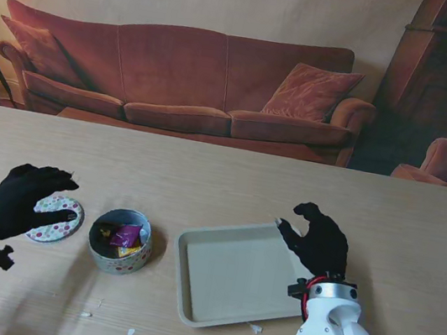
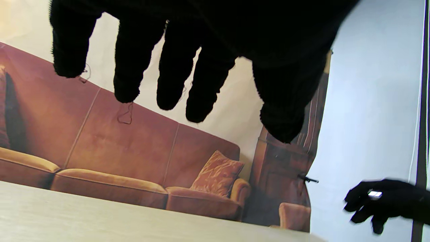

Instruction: Pour cookies into a cookie box

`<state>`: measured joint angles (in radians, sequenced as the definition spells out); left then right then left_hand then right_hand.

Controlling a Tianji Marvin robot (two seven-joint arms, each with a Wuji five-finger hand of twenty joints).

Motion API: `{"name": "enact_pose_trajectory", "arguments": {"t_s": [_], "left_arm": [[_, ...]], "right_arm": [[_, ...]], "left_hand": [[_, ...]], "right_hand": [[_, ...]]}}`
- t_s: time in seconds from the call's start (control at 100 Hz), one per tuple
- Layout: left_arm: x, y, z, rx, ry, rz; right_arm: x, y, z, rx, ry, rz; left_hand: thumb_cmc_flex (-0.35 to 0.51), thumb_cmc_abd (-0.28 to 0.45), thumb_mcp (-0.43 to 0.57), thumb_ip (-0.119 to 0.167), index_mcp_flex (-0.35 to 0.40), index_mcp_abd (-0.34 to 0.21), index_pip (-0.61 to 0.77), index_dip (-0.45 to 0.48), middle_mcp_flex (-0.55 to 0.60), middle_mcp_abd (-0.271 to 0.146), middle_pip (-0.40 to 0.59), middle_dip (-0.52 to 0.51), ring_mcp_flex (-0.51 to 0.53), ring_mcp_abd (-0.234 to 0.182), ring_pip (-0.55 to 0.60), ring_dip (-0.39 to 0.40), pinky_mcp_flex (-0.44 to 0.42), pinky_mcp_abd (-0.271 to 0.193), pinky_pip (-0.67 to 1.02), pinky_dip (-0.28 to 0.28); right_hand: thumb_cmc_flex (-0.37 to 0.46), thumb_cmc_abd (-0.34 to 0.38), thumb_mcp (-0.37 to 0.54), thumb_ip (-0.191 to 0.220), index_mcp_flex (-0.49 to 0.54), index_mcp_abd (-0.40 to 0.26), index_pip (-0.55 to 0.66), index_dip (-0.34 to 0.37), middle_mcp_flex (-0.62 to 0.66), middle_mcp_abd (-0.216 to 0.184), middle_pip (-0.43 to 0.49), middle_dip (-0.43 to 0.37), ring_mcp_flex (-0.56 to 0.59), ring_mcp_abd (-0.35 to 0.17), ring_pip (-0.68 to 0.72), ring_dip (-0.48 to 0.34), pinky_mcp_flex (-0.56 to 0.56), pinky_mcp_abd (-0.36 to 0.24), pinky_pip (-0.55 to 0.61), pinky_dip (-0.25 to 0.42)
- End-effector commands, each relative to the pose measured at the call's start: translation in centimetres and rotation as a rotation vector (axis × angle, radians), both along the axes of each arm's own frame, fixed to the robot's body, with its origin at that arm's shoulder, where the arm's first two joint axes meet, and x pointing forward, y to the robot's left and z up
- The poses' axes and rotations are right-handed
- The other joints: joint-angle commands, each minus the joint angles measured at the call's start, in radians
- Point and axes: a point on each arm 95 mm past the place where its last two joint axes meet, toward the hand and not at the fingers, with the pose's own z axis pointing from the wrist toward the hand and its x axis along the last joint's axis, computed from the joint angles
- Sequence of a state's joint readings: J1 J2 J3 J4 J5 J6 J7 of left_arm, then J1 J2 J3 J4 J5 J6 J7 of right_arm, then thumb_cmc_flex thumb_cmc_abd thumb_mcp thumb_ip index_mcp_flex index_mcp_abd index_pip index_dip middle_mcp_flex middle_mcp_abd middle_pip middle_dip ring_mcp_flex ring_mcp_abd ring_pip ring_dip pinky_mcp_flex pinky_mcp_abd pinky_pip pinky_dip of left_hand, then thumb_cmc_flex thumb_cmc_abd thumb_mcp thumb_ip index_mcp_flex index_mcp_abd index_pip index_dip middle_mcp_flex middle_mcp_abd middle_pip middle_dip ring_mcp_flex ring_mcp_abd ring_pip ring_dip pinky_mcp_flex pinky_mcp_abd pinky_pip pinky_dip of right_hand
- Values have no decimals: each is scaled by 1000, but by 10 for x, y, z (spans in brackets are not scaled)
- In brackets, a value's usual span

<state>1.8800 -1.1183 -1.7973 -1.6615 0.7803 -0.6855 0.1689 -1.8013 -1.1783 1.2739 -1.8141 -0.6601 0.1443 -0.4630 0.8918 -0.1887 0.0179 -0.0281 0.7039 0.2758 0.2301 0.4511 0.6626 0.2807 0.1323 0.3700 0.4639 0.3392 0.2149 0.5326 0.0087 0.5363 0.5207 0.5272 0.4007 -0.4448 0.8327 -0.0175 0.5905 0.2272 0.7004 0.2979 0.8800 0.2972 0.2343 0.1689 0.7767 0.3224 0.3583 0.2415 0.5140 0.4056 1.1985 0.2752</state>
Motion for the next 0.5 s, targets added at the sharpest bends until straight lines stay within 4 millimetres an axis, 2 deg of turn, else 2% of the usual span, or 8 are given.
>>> {"name": "enact_pose_trajectory", "arguments": {"t_s": [0.0,0.07,0.22,0.49], "left_arm": [[4,11,-1,7,22,10],[9,18,-3,40,36,25],[27,36,-9,168,48,79],[63,48,-27,205,185,147]], "right_arm": [[-13,16,0,2,-12,32],[-23,26,1,2,-51,55],[-39,46,1,35,-99,102],[-58,71,-6,125,-142,130]], "left_hand": [[9,-19,-31,-5,-56,26,-34,-20,-55,-5,-14,-19,-69,-23,-39,-34,-25,-18,-49,-17],[2,-34,-29,-3,-93,31,-68,-43,-87,-5,-25,-33,-97,-32,-53,-48,-22,-23,-84,-14],[-19,-36,-30,-3,-128,22,-74,-53,-112,-20,-18,-32,-104,-43,-50,-48,0,-23,-86,16],[-34,-39,-28,1,-168,13,-73,-54,-159,-24,-7,-25,-134,-53,-52,-44,-14,-37,-83,54]], "right_hand": [[19,29,30,-2,9,-23,-18,40,-115,-17,211,107,-22,-23,87,45,-38,-32,-1,47],[20,26,39,-2,29,-27,-24,53,-136,-16,281,133,-16,-22,116,58,-45,-33,-3,56],[17,31,40,-2,51,-31,-40,60,-124,-17,288,130,-12,-19,116,57,-41,-25,-3,59],[22,47,41,1,104,-34,-46,82,-80,-14,287,124,13,-13,117,54,-26,-17,-1,62]]}}
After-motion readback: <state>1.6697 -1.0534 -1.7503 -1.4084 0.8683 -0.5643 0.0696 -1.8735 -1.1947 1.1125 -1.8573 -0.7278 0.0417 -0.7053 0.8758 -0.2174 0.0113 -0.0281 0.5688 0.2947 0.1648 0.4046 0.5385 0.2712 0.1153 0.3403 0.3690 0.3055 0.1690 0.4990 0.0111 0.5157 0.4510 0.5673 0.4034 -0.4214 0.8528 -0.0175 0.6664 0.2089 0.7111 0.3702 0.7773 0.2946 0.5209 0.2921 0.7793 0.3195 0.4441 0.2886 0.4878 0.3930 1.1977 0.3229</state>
